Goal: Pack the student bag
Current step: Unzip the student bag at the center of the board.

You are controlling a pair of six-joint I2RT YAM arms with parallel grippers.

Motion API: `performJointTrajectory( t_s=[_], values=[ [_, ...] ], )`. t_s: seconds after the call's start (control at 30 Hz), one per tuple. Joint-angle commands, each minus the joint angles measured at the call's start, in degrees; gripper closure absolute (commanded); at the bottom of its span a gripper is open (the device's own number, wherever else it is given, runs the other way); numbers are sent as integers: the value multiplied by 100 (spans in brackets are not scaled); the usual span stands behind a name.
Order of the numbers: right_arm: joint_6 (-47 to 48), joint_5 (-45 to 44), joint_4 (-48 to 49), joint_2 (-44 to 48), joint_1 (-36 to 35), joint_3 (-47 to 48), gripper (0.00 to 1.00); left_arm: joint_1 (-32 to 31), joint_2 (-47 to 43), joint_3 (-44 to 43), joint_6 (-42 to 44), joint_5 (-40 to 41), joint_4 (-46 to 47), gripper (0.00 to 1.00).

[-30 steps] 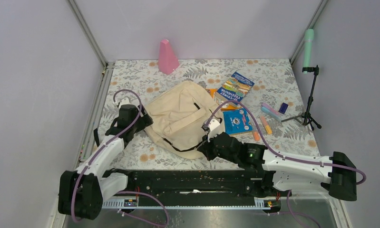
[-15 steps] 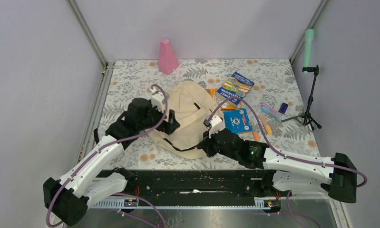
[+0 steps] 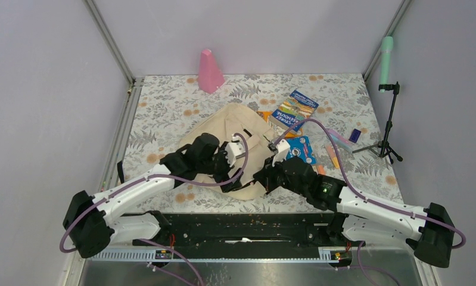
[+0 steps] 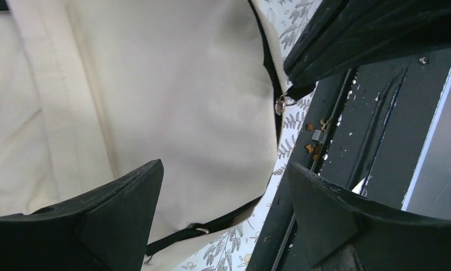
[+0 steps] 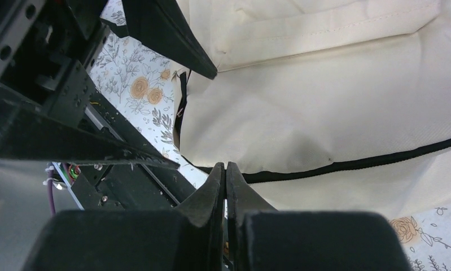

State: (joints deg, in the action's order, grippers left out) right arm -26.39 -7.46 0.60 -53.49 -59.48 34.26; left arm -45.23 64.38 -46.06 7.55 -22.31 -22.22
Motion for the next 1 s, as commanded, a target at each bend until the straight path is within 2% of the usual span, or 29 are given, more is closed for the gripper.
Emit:
performJointTrajectory(
  t_s=[0.0, 0.37, 0.53, 0.67, 0.97],
  values=[
    [-132, 79, 279, 156, 60, -51, 100, -202, 236, -340, 119, -221, 485, 16],
    [-151, -7, 278, 215, 77, -101, 100, -371, 479, -139, -118, -733, 822, 11],
    [-173, 12, 276, 232, 86, -112, 100, -538, 686, -191, -157, -217, 766, 14],
    [-206, -30, 275, 268, 86, -164, 100, -607, 777, -313, -171, 137, 599, 37],
    [-270, -373, 202, 379, 84, -234, 100, -636, 905, -478, -142, 106, 370, 79]
  ],
)
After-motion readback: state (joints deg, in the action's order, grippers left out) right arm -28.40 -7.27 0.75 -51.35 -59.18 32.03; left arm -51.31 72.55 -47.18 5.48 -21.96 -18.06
